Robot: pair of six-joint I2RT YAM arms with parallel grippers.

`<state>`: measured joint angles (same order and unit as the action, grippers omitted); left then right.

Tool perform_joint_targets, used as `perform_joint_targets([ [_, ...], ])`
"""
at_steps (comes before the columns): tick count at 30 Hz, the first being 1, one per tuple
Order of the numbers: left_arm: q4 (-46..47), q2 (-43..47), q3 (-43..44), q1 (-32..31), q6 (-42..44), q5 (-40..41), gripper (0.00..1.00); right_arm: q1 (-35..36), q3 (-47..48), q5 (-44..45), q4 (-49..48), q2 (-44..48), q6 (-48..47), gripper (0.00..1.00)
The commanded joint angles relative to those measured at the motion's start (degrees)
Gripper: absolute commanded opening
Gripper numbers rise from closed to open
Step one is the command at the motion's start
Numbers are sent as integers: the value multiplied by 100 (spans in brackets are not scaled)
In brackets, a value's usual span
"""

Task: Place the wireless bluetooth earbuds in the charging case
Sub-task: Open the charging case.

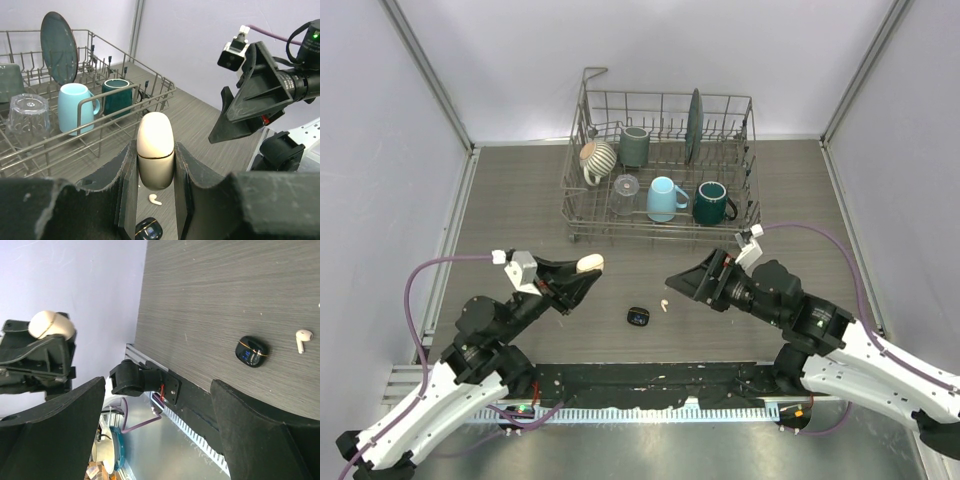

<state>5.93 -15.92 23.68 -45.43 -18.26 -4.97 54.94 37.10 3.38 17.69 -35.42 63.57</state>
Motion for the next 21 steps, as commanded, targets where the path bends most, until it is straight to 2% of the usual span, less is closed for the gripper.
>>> perform_joint_targets([
  [1,-145,72,304,-19,498,-74,0,-9,-98,137,-205,-175,331,91],
  [5,30,37,233,-19,604,-267,0,-9,-177,58,-371,-290,664,91],
  [11,338,124,31,-18,736,-286,0,-18,-388,-109,-1224,-465,1078,91],
  [15,374,-7,49,-19,763,-188,0,-18,-152,5,-1286,-589,886,91],
  [21,66,-411,356,-18,956,-408,0,-27,183,286,-856,-738,377,91],
])
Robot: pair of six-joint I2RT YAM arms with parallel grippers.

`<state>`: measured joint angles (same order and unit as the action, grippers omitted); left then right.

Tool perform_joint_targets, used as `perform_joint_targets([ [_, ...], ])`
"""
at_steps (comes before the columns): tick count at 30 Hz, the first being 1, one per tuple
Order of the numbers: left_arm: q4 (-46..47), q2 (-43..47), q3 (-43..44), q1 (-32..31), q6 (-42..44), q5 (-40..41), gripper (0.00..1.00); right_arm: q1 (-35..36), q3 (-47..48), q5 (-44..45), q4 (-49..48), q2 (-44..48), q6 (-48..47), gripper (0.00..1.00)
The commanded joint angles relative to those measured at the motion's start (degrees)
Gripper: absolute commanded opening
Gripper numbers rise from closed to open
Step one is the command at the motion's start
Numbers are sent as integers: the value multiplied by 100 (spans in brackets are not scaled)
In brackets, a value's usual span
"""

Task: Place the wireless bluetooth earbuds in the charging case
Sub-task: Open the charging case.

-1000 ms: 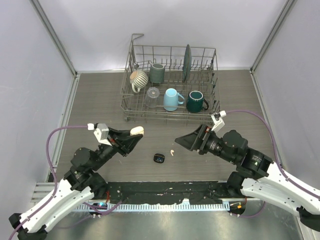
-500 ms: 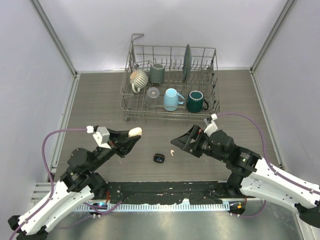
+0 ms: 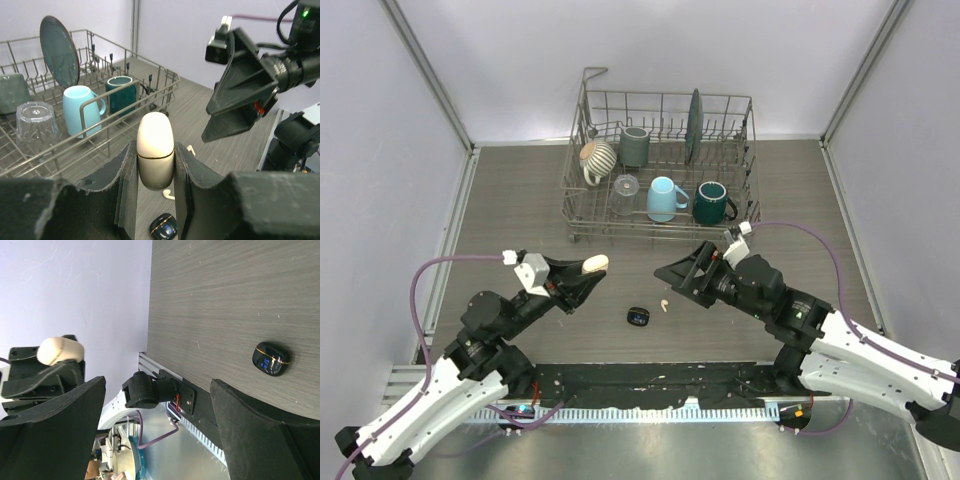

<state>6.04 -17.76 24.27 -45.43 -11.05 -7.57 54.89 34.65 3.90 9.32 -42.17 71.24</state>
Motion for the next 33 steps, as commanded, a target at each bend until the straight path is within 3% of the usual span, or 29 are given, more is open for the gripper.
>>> perform_joint_targets([
  [1,72,-254,306,-19,235,-122,0,-40,446,251,34,-98,-427,91],
  [10,37,-448,412,-10,103,-315,0,-312,639,-662,149,-625,-638,91],
  [20,555,-17,-54,-10,111,-401,0,-383,244,-1031,-360,-63,-155,91],
  [23,714,-43,-151,-19,243,-517,0,-374,95,-1311,-905,-115,152,91],
  [27,776,-166,-169,-10,366,-657,0,-392,-134,-1699,-2395,-458,723,91],
  [33,1074,-210,-300,-10,472,-666,0,-400,-91,-2366,-3928,-1573,1383,90],
])
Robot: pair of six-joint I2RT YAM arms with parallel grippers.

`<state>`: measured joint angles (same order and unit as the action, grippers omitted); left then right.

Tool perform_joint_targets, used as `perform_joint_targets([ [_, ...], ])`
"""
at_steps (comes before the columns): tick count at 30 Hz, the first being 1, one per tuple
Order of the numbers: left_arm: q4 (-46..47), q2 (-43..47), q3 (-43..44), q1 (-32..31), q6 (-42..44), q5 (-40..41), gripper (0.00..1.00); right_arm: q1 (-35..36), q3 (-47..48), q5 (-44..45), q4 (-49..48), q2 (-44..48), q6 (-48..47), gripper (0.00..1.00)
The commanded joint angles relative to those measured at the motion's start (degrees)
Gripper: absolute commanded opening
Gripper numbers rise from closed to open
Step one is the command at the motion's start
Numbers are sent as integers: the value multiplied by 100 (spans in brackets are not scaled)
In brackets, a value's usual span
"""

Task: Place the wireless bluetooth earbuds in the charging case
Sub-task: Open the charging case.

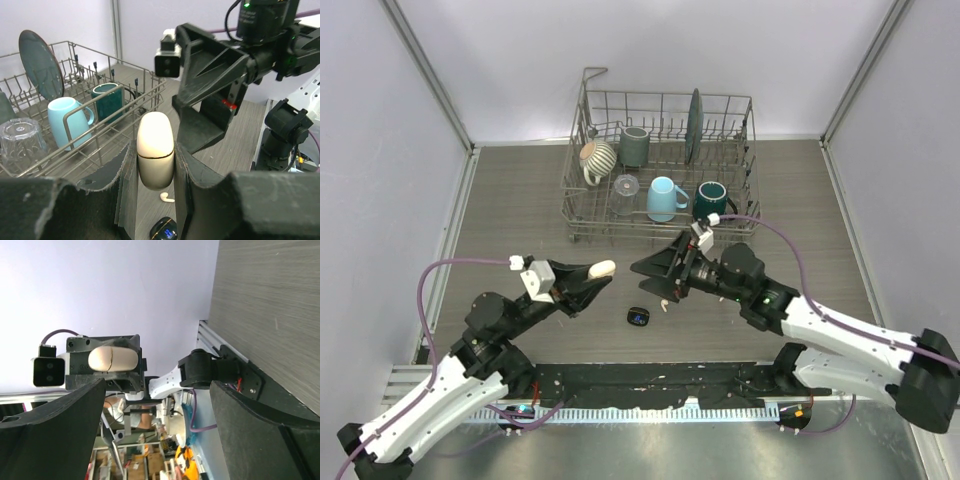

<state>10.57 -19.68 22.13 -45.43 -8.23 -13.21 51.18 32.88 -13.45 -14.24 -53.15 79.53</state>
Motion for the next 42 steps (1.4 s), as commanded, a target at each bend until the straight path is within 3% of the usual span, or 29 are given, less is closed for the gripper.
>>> perform_joint_targets([
  [1,770,-27,-112,-18,181,-120,0,-20,95,-658,-1721,-573,660,90],
  [5,1044,-150,-191,-19,41,-146,0,-20,104,-641,-2389,-899,801,90],
  [18,2203,-844,-394,-19,-390,-234,0,-20,333,-808,-2522,-1251,801,86],
  [39,2722,-1257,-499,-19,-522,-375,0,-20,394,-966,-2970,-1567,1021,44],
  [42,2723,-1284,-508,-19,-548,-419,4,-20,324,-931,-3076,-1576,1065,23],
])
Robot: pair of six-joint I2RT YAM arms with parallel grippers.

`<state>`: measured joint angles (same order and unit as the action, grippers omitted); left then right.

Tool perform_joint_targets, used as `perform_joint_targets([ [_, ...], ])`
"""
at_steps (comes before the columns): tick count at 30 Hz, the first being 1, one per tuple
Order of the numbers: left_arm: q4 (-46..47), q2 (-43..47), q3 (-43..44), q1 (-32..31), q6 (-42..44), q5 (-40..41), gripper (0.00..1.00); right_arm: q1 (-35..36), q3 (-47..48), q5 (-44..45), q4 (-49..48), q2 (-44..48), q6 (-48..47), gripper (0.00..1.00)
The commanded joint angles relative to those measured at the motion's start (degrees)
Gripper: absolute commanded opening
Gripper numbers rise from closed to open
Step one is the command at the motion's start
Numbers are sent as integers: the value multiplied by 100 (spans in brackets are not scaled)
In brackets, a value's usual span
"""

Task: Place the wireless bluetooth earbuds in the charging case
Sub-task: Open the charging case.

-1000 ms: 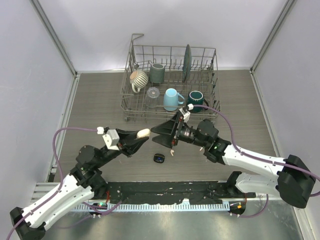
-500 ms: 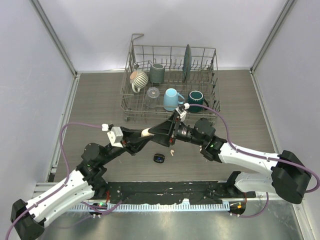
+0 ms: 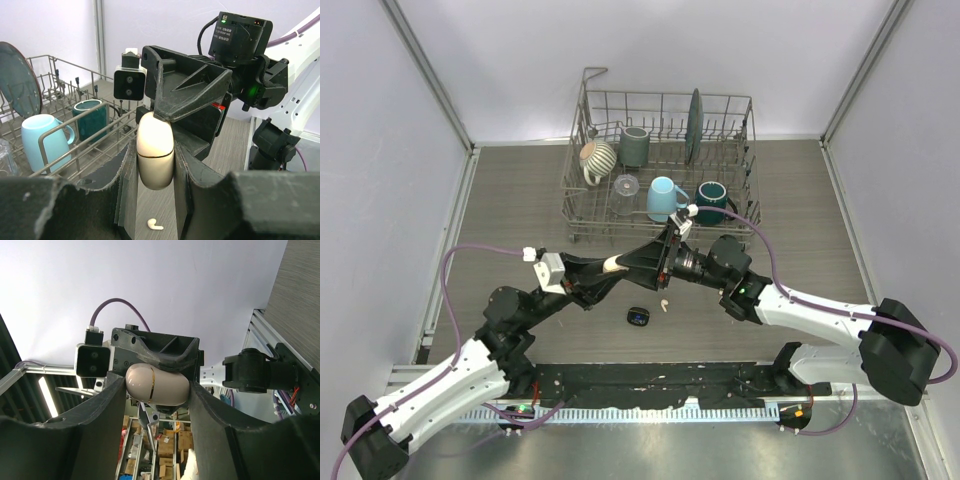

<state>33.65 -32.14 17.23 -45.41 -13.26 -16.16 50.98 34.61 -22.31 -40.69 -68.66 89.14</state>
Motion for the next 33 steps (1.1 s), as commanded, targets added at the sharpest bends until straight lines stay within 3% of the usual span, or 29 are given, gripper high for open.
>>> perform_joint_targets([
  [1,423,-29,-18,-21,-45,-115,5,0,125,-2,-457,-33,121,19],
  [3,423,-29,-18,-21,-63,-115,6,0,64,33,-501,-16,147,7],
  [5,423,-29,-27,-21,-89,-115,14,0,11,94,-580,-7,182,2],
  [10,432,6,-45,-21,-168,-63,29,0,-42,165,-598,55,200,1],
  [15,467,50,-89,-12,-274,78,35,0,-77,209,-607,90,217,1],
  [18,476,67,-106,-21,-300,113,34,0,-103,227,-616,99,226,1],
  [22,520,59,-115,-12,-397,201,40,0,-121,235,-616,125,226,1],
  [26,572,15,-124,-21,-432,245,30,0,-156,244,-633,134,226,1],
  [33,757,-55,-124,-21,-494,166,27,0,-183,235,-625,152,235,1],
])
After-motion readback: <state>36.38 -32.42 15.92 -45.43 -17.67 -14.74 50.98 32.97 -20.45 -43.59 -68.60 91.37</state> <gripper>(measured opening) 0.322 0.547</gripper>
